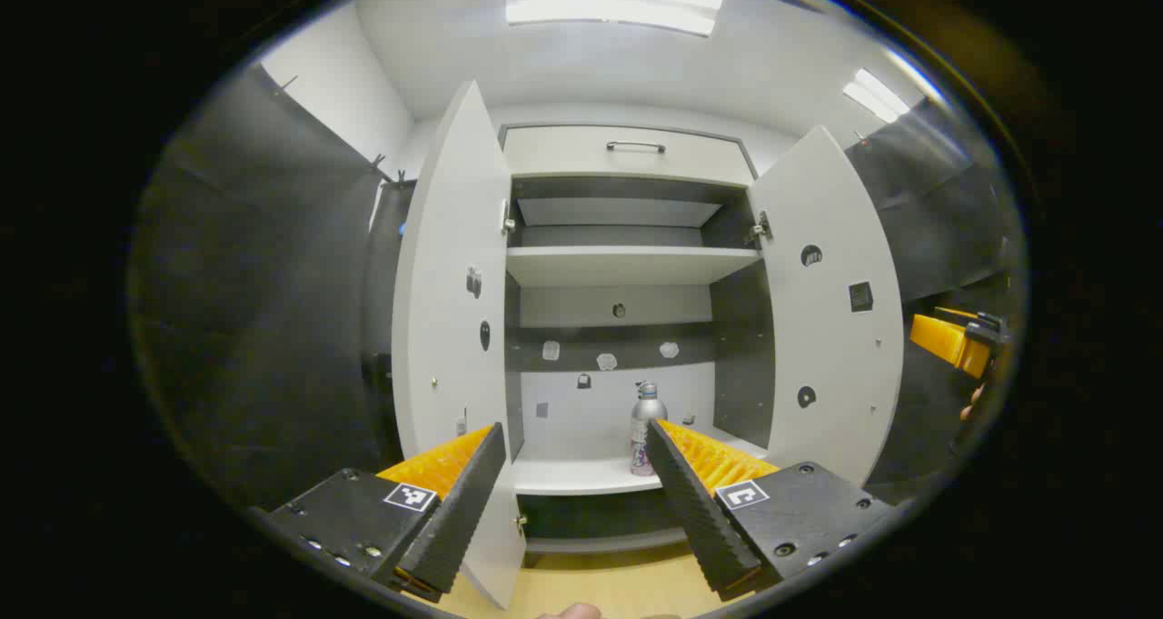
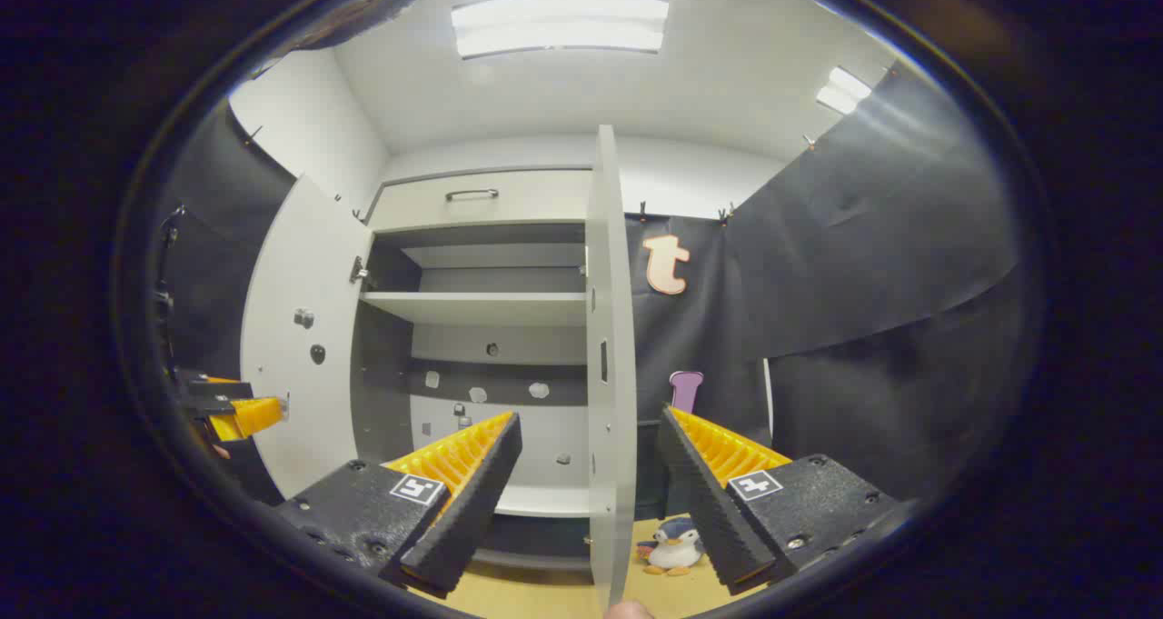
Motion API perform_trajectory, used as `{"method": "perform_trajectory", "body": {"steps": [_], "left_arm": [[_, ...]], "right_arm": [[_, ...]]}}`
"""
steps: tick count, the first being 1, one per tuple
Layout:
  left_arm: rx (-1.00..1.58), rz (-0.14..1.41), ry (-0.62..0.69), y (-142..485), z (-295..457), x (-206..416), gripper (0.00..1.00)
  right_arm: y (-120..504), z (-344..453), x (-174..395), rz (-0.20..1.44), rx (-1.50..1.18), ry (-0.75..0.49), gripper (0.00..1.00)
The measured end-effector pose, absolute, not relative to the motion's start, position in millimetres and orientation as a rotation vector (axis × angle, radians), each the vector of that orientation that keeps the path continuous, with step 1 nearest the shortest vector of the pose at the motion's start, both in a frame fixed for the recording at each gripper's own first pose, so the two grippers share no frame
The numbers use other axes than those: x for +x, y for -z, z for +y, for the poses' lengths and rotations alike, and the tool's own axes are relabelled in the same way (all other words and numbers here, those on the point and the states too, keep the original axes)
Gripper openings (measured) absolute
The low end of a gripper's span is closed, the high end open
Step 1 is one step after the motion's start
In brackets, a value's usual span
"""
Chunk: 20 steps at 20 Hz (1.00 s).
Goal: Grasp the bottle in the cabinet with the left hand and place it on the coaster, then close the right door with the right hand and the left door with the left hand.
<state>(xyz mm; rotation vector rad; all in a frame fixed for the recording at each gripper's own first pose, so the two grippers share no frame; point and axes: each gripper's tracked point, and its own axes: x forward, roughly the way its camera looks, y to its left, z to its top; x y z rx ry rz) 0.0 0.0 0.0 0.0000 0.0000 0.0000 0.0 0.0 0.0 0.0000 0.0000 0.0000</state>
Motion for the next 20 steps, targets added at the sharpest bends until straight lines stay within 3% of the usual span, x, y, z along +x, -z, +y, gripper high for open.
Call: {"method": "perform_trajectory", "body": {"steps": [1, 2, 6, 13, 14, 20], "left_arm": [[0.001, -0.004, -0.009, -3.2, -1.9, -0.3, 0.96], [-0.003, -0.006, -0.017, -5.7, -3.4, -0.8, 1.00], [0.044, -0.011, -0.072, -12.2, -2.9, -6.6, 1.00], [0.011, 0.007, -0.089, -16.6, -9.5, 2.2, 1.00], [0.012, 0.002, -0.090, -17.2, -11.9, 5.4, 0.96], [-0.009, 0.034, -0.052, 0.6, -40.2, 32.4, 0.99]], "right_arm": [[0.8, 0.6, 0.4, 0.004, 0.001, -0.010, 0.99], [1.0, 0.2, 0.7, 0.007, 0.008, -0.020, 0.99], [-0.4, -8.4, 5.9, 0.001, 0.018, -0.035, 0.99], [2.3, -18.8, 8.5, 0.013, 0.024, -0.034, 0.99], [3.4, -20.1, 8.1, 0.018, 0.019, -0.036, 0.99], [11.9, -40.9, -2.5, 0.047, -0.001, 0.004, 0.99]]}}
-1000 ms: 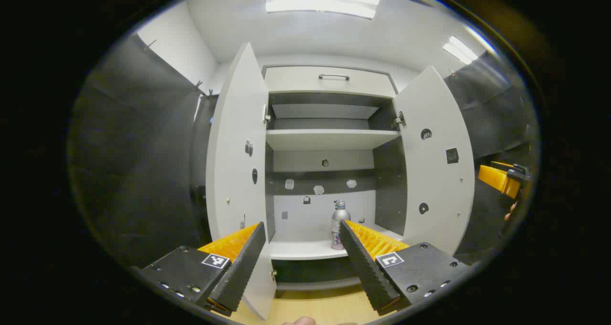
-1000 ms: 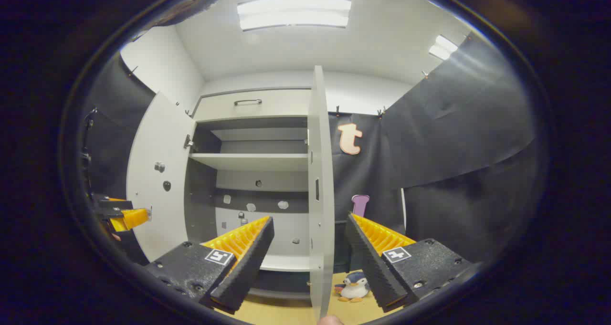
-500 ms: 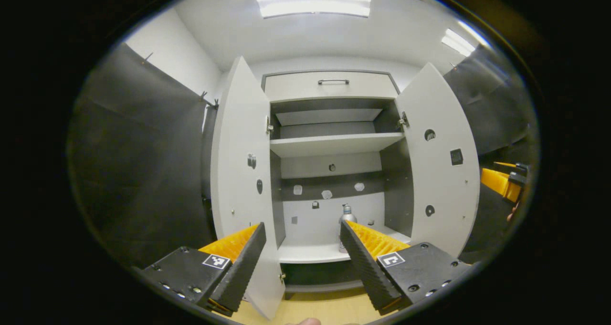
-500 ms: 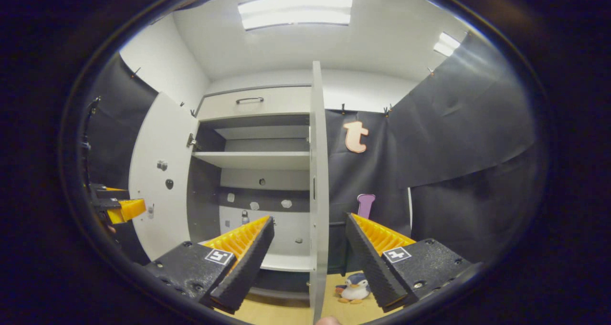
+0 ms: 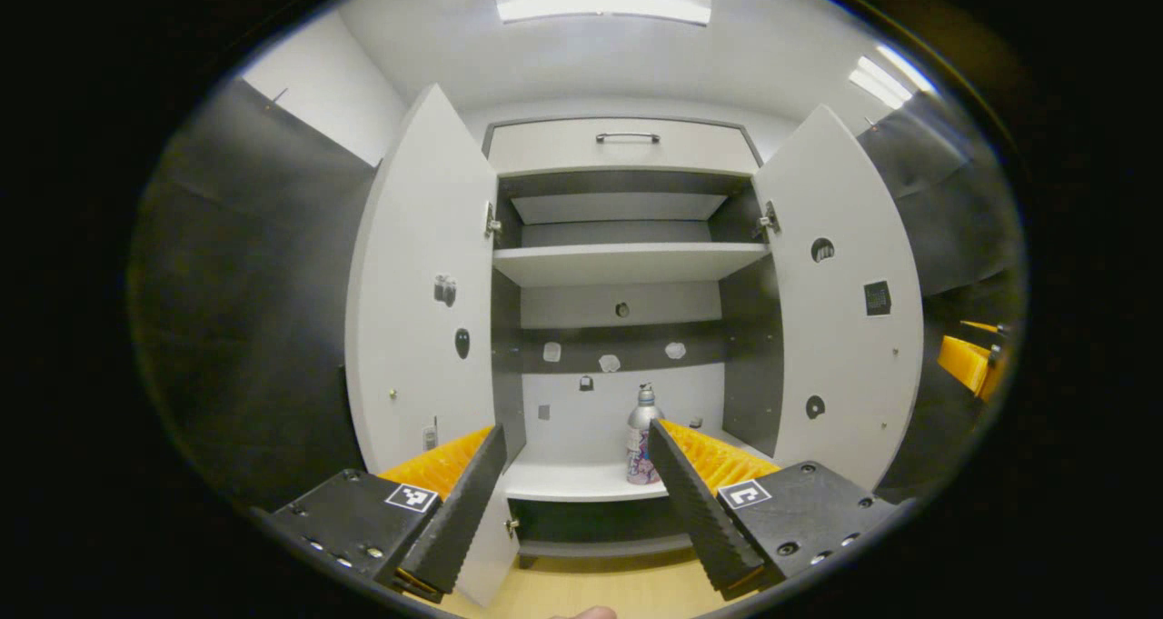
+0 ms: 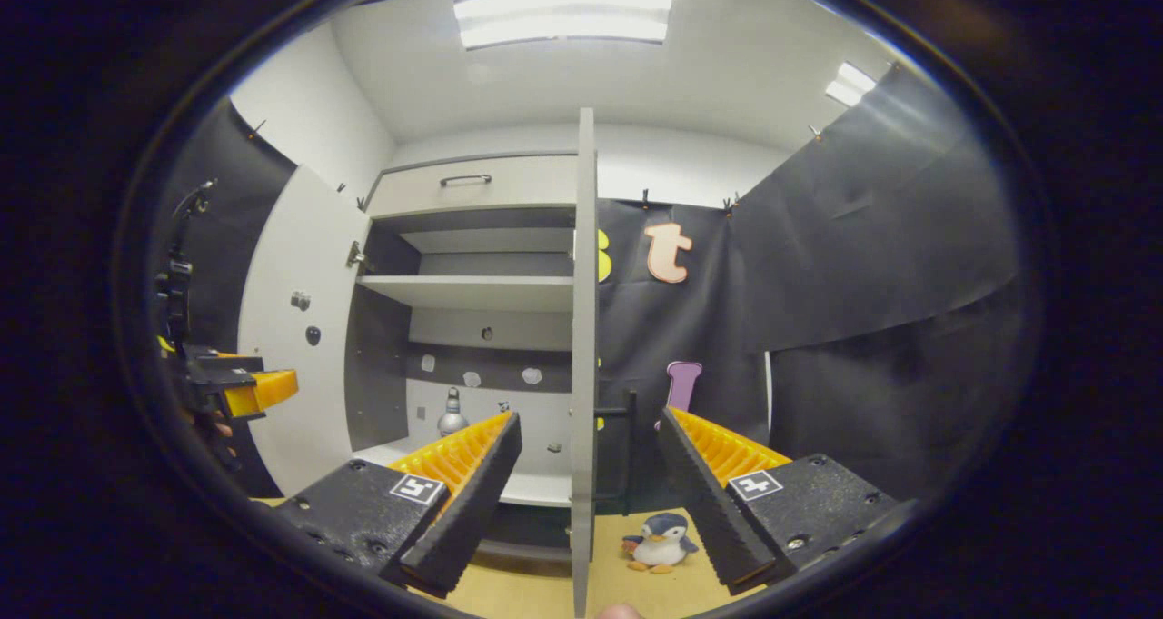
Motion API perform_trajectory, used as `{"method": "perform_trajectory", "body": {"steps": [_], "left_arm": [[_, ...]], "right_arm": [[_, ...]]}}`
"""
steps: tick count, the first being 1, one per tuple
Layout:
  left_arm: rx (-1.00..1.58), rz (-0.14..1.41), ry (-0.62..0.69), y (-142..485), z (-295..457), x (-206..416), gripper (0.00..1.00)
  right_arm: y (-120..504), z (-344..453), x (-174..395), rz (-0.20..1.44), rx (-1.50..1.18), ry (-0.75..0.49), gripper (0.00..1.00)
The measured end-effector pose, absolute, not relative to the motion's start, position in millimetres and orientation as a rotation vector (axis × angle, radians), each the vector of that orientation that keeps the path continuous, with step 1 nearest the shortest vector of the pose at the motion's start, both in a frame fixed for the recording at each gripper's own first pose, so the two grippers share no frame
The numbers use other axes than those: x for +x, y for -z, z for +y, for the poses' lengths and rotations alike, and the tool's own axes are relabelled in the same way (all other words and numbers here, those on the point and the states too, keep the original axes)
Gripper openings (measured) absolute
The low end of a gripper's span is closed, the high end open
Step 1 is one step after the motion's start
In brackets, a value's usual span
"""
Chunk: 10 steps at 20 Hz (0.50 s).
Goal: Grasp the bottle in the cabinet with the left hand and place it on the coaster, then close the right door with the right hand and the left door with the left hand.
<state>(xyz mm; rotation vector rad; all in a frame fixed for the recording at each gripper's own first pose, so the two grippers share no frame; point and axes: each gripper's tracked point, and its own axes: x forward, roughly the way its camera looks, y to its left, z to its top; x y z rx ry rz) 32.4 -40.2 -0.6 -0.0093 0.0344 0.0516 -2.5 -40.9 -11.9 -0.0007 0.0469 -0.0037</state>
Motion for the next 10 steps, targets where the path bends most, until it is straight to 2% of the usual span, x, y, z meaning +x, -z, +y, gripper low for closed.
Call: {"method": "perform_trajectory", "body": {"steps": [6, 7, 9, 10], "left_arm": [[-0.059, 0.071, -0.015, 22.5, -67.7, 76.3, 1.00], [-0.068, 0.081, -0.002, 26.6, -73.4, 84.0, 1.00], [-0.074, 0.098, 0.014, 33.5, -82.7, 99.9, 1.00], [-0.071, 0.098, 0.016, 36.5, -83.3, 109.6, 0.96]], "right_arm": [[14.6, -78.6, -17.8, 0.045, -0.037, 0.087, 0.99], [15.4, -84.7, -19.4, 0.043, -0.042, 0.103, 0.95], [17.6, -101.3, -24.4, 0.050, -0.048, 0.142, 0.99], [16.7, -108.5, -27.2, 0.051, -0.048, 0.161, 0.99]]}}
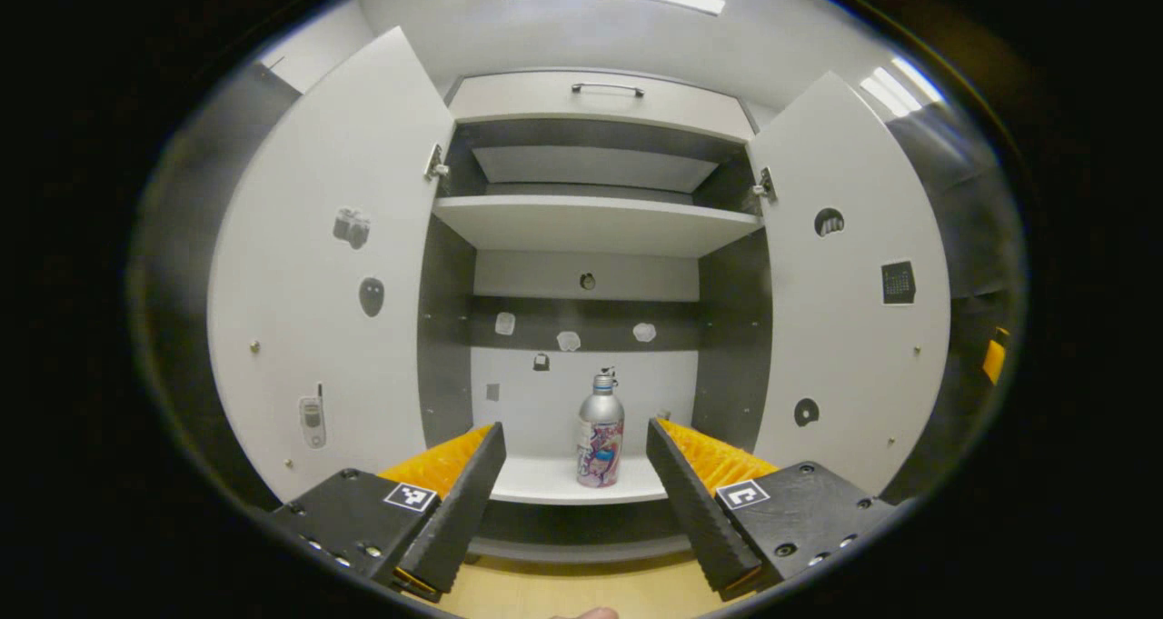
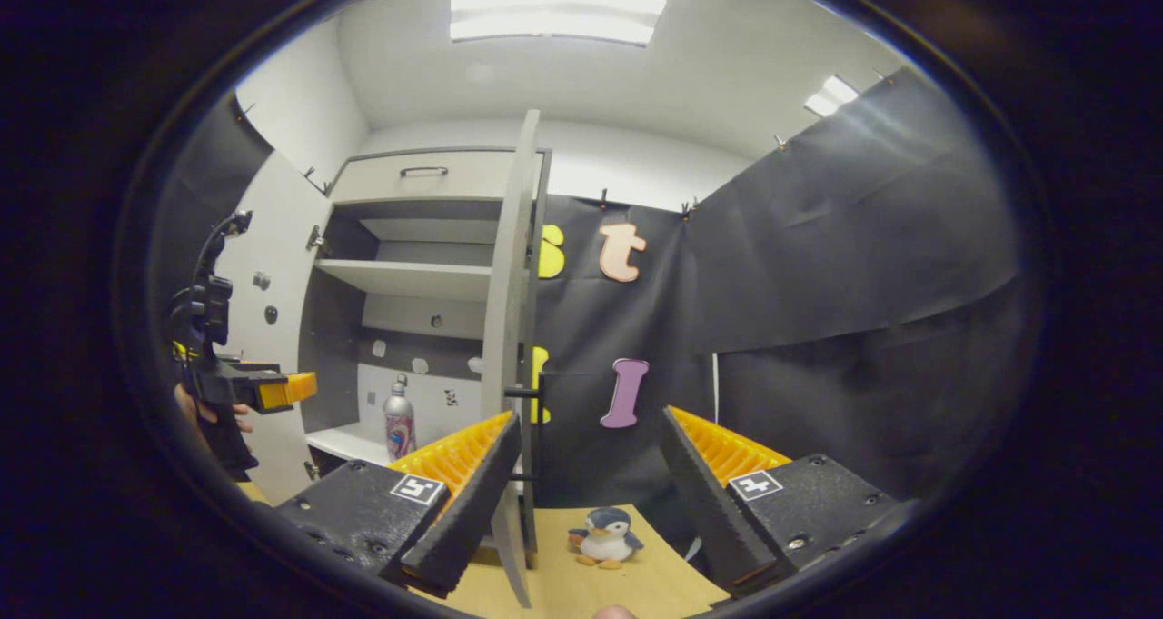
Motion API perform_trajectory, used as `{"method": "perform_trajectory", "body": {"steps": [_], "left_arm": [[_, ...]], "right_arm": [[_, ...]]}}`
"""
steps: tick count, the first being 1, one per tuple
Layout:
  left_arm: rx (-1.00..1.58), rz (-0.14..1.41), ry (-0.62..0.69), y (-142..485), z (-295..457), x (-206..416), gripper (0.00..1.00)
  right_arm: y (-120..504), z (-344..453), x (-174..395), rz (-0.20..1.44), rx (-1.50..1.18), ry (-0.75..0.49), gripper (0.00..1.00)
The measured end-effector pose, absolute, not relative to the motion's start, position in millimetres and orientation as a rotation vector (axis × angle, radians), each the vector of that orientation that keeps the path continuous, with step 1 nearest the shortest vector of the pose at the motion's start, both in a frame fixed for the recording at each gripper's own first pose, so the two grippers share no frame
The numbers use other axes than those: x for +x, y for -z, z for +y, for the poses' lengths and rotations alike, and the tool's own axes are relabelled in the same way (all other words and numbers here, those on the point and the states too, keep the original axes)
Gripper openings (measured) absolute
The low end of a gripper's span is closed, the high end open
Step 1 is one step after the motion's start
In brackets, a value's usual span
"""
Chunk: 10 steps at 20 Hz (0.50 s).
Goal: Grasp the bottle in the cabinet with the left hand and place it on the coaster, then close the right door with the right hand and the left door with the left hand.
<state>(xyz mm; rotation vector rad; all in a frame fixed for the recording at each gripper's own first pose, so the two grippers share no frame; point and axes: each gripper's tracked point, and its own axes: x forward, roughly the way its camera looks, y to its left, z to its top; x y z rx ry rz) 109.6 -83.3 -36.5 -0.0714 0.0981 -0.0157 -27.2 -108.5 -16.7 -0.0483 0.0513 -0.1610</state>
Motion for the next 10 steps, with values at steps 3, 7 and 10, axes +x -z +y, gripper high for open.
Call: {"method": "perform_trajectory", "body": {"steps": [3, 7, 10], "left_arm": [[-0.042, 0.076, -0.006, 43.1, -87.1, 133.3, 0.96], [-0.074, 0.085, 0.033, 60.3, -103.0, 160.4, 1.00], [-0.088, 0.106, 0.034, 75.5, -106.7, 187.3, 1.00]], "right_arm": [[18.7, -122.7, -32.1, 0.056, -0.054, 0.202, 0.99], [24.8, -130.7, -37.0, 0.071, -0.062, 0.233, 0.99], [28.3, -139.4, -36.8, 0.082, -0.069, 0.265, 0.98]]}}
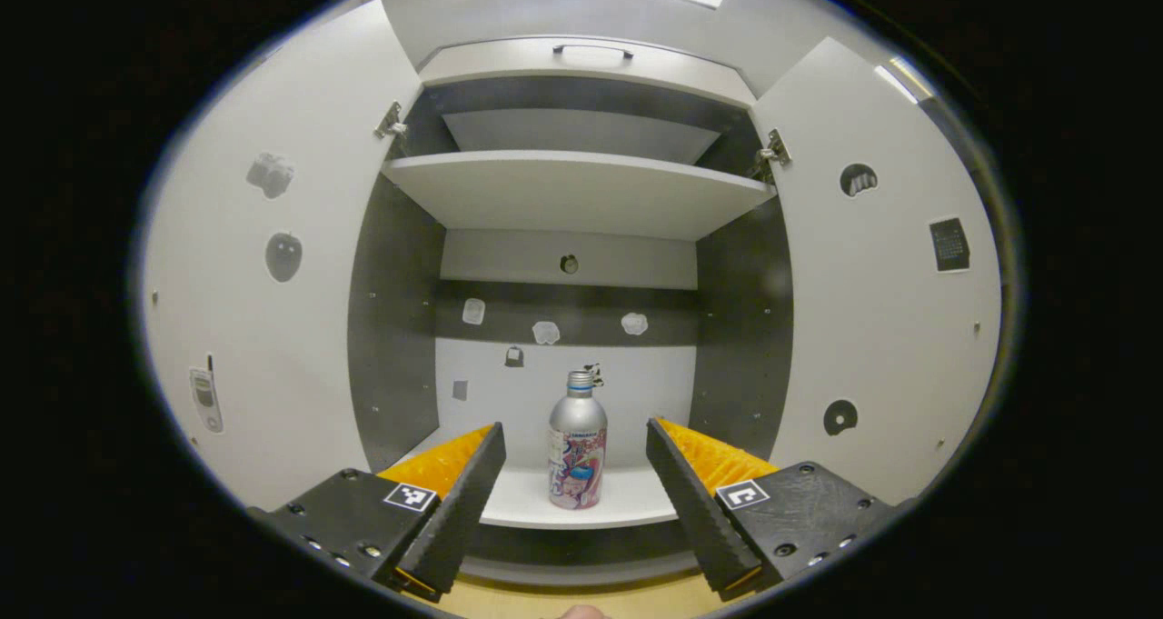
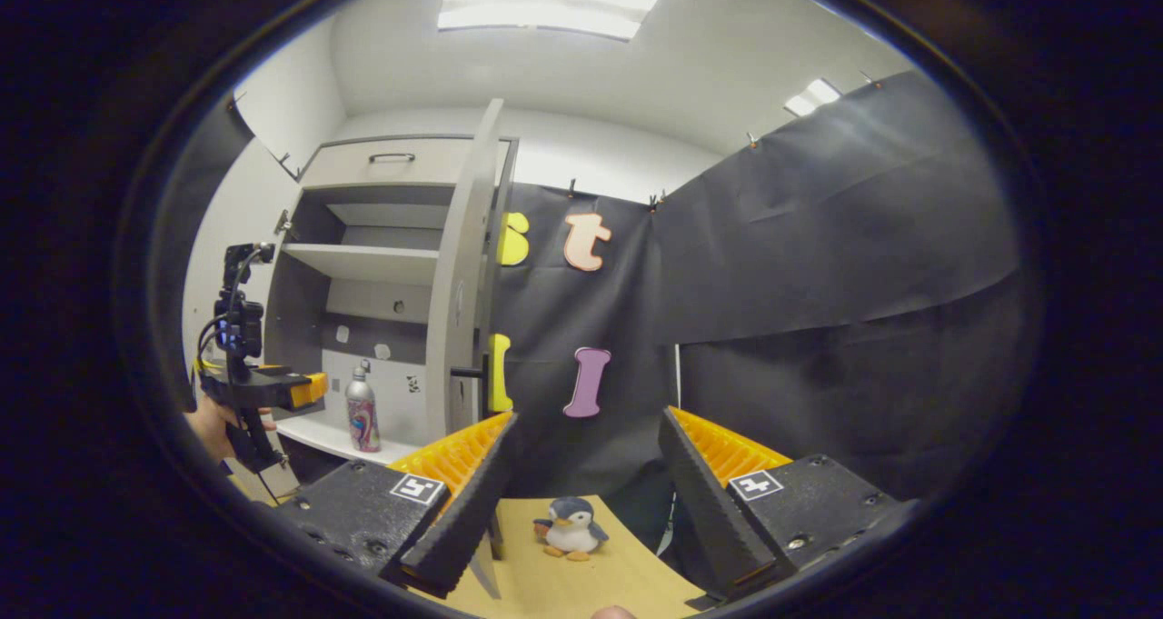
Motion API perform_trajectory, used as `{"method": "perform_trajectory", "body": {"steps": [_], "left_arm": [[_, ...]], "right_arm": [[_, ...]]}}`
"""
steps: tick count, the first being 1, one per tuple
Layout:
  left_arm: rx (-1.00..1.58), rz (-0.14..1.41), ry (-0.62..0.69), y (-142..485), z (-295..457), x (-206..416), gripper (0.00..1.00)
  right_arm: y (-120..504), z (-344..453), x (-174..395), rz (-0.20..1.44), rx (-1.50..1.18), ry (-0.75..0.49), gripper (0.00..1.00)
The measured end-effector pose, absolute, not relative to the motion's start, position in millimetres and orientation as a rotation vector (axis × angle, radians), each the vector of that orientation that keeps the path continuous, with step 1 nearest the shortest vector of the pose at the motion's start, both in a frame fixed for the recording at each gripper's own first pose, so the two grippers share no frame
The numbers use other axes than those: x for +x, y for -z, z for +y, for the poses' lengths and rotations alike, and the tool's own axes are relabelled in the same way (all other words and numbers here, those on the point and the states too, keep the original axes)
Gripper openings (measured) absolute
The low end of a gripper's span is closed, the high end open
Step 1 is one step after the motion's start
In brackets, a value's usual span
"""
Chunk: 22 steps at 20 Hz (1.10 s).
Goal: Grasp the bottle in the cabinet with the left hand and place it on the coaster, then close the right door with the right hand and the left door with the left hand.
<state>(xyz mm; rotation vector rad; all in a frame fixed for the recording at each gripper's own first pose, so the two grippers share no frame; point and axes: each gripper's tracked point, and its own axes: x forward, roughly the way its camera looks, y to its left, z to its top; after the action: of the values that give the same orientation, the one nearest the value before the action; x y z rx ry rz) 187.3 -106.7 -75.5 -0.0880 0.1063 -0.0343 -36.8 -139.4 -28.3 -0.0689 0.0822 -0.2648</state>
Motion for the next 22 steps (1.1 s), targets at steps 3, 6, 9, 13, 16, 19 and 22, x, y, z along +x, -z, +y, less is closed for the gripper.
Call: {"method": "perform_trajectory", "body": {"steps": [3, 6, 9, 13, 16, 19, 22], "left_arm": [[-0.101, 0.134, 0.037, 96.6, -110.0, 213.9, 1.00], [-0.040, 0.166, 0.056, 120.0, -115.3, 235.3, 0.96], [-0.018, 0.176, 0.053, 136.8, -121.4, 256.4, 1.00], [0.003, 0.205, 0.033, 152.7, -121.8, 277.5, 0.96], [0.023, 0.189, 0.032, 156.3, -120.8, 297.7, 0.96], [0.040, 0.218, 0.038, 166.9, -120.8, 314.5, 0.97], [0.019, 0.247, 0.052, 179.1, -119.7, 324.5, 0.97]], "right_arm": [[29.8, -144.9, -37.2, 0.084, -0.065, 0.285, 0.99], [32.1, -149.3, -40.2, 0.088, -0.072, 0.304, 0.99], [35.0, -156.7, -46.0, 0.098, -0.097, 0.337, 0.96], [32.2, -164.5, -49.1, 0.094, -0.104, 0.362, 0.99], [30.9, -169.7, -52.7, 0.090, -0.107, 0.386, 0.96], [37.6, -170.9, -54.1, 0.105, -0.109, 0.397, 0.99], [44.9, -175.1, -59.0, 0.140, -0.126, 0.409, 0.99]]}}
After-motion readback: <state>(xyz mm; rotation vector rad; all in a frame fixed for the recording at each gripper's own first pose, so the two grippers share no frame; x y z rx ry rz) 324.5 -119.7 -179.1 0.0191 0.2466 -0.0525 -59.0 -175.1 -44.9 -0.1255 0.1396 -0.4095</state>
